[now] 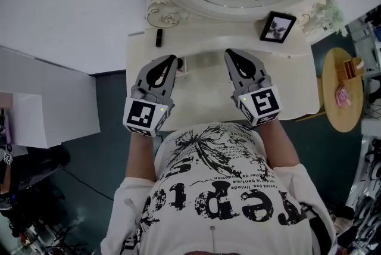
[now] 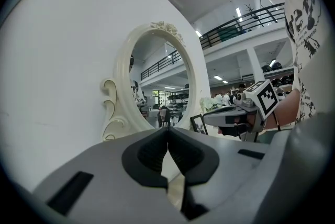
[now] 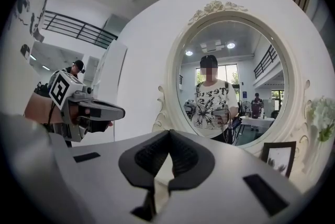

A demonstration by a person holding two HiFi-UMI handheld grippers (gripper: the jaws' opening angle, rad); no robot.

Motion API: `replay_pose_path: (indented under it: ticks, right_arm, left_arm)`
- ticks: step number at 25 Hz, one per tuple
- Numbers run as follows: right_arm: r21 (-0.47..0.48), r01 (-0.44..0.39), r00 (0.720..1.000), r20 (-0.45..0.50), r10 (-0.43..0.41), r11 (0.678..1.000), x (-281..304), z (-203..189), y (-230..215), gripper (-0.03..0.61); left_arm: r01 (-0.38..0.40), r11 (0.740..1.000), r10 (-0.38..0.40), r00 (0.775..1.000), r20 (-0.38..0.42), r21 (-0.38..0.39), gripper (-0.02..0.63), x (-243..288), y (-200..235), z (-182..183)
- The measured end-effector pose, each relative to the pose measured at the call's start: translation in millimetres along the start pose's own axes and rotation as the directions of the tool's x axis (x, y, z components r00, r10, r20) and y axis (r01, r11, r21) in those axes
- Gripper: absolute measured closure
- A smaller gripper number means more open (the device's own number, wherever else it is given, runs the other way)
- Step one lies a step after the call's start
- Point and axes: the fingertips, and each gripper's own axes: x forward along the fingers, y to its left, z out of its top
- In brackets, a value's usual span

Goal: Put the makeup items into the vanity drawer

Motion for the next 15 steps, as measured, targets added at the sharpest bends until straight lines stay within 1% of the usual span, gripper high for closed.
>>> replay_pose_path:
  ticks: [8,15]
  right_arm:
    - [0.041,-0.004,1.000,-0.008,0.005,0.999,2.7,-5.1,-3.6,0.569]
    - [0.043,-0.008,1.000,-0.002,0.008,0.999,2.0,-6.6,-8.2,0.569]
  left_arm:
    - [-0.018,1.000,0.018,1.000,-0.014,-0.011,0.600,3.5,-1.5,-3.3]
    - [-0.035,0.999,0.035,0.999,-0.024,-0.026,0.600,6.6,-2.5,-8.4]
